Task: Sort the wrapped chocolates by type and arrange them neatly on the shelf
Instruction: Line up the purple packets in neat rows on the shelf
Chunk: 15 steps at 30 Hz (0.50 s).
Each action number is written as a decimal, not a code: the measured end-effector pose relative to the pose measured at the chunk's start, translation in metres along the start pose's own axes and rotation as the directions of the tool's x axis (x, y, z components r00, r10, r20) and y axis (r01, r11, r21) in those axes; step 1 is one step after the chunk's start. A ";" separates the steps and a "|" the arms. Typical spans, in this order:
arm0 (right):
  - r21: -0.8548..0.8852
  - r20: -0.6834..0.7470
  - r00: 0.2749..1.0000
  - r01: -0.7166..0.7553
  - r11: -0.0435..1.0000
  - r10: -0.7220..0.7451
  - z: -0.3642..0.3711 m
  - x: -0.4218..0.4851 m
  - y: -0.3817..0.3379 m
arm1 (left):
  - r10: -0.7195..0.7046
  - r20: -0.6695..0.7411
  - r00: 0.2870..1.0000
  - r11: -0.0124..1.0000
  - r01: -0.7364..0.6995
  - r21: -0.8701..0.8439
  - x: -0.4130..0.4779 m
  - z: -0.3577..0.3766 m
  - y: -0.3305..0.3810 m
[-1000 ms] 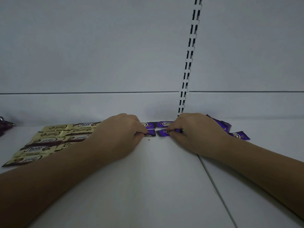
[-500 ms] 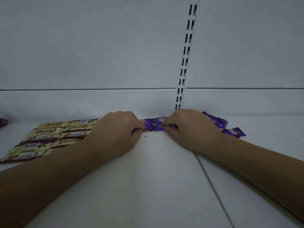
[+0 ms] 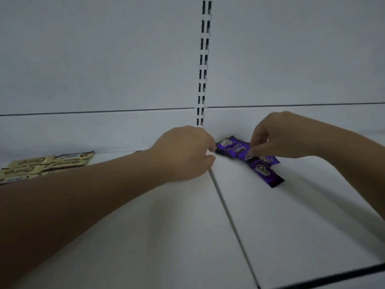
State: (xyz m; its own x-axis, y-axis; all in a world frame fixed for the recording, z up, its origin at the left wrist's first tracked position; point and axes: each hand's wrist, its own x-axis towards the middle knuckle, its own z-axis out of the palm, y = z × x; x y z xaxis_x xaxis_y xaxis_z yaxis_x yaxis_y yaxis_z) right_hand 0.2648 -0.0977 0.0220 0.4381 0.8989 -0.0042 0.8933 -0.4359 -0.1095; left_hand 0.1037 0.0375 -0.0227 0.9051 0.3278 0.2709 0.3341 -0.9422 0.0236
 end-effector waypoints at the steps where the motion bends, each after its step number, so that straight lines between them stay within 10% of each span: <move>1: -0.037 0.023 0.999 -0.029 0.999 0.030 0.003 -0.004 0.001 | 0.022 0.008 1.000 1.000 -0.022 0.010 0.010 0.005 0.006; 15: 0.095 -0.011 0.999 -0.043 0.995 0.045 0.013 -0.015 0.017 | -0.104 0.006 0.995 0.974 0.103 -0.202 0.069 0.020 0.017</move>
State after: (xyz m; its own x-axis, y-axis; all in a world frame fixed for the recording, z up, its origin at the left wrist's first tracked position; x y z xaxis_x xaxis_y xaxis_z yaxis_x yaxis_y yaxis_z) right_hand 0.2718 -0.1180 0.0071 0.4786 0.8780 0.0021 0.8599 -0.4683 -0.2031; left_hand 0.1774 0.0457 -0.0230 0.8671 0.4242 0.2610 0.3655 -0.8979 0.2451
